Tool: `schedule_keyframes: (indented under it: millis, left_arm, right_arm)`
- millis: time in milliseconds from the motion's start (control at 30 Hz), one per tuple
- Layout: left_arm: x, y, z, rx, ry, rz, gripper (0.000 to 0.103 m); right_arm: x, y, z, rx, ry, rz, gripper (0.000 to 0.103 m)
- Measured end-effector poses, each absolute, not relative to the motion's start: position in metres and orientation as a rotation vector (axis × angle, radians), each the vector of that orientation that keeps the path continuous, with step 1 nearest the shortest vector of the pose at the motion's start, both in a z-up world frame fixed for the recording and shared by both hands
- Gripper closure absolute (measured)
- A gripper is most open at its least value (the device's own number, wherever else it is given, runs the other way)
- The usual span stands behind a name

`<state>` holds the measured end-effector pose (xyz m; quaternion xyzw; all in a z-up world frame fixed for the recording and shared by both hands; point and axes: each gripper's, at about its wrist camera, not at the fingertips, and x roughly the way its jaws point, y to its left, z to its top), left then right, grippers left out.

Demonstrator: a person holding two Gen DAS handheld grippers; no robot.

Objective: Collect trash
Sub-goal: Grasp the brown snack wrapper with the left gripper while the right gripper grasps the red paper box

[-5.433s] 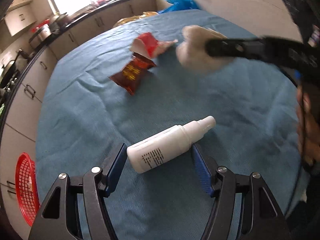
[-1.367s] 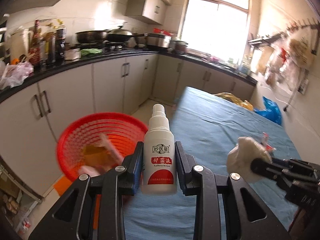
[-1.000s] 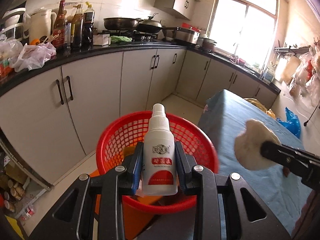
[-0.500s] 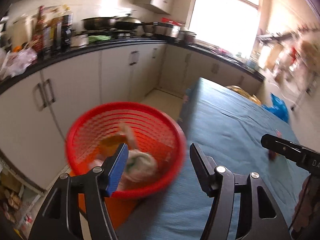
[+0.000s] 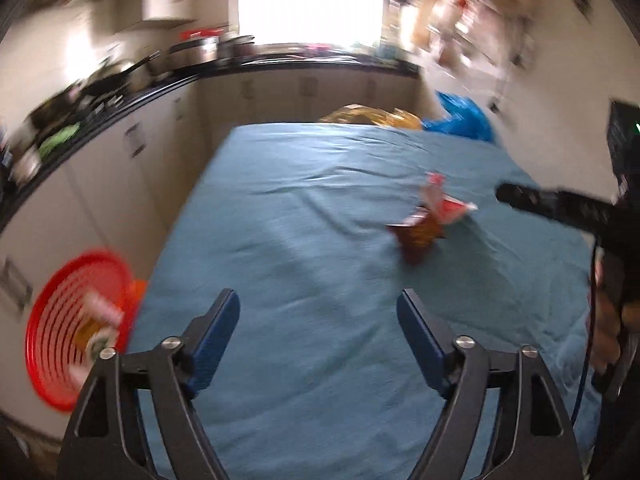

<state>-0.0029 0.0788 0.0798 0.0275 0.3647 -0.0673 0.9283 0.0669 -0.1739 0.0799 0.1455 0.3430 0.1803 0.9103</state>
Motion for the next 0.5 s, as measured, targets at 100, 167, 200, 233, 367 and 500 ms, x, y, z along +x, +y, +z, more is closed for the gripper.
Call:
schedule_keyframes:
  millis: [100, 167, 200, 233, 367, 500]
  left_arm:
    - [0.017, 0.045, 0.080, 0.166, 0.753, -0.172, 0.015]
    - [0.034, 0.022, 0.075, 0.245, 0.770, -0.190, 0.015]
    - [0.046, 0.010, 0.070, 0.281, 0.781, -0.190, 0.015]
    - [0.053, 0.003, 0.067, 0.302, 0.795, -0.190, 0.015]
    - [0.088, -0.025, 0.051, 0.372, 0.825, -0.185, 0.015]
    - [0.113, -0.036, 0.038, 0.358, 0.852, -0.169, 0.016]
  right_arm:
    - [0.073, -0.202, 0.074, 0.407, 0.706, 0.345, 0.060]
    - [0.074, -0.210, 0.074, 0.449, 0.712, 0.330, 0.060]
    - [0.074, -0.217, 0.075, 0.473, 0.709, 0.322, 0.060]
    - [0.073, -0.219, 0.076, 0.487, 0.704, 0.317, 0.060]
    - [0.071, -0.235, 0.077, 0.559, 0.689, 0.298, 0.060]
    - [0.075, -0.244, 0.074, 0.608, 0.700, 0.293, 0.057]
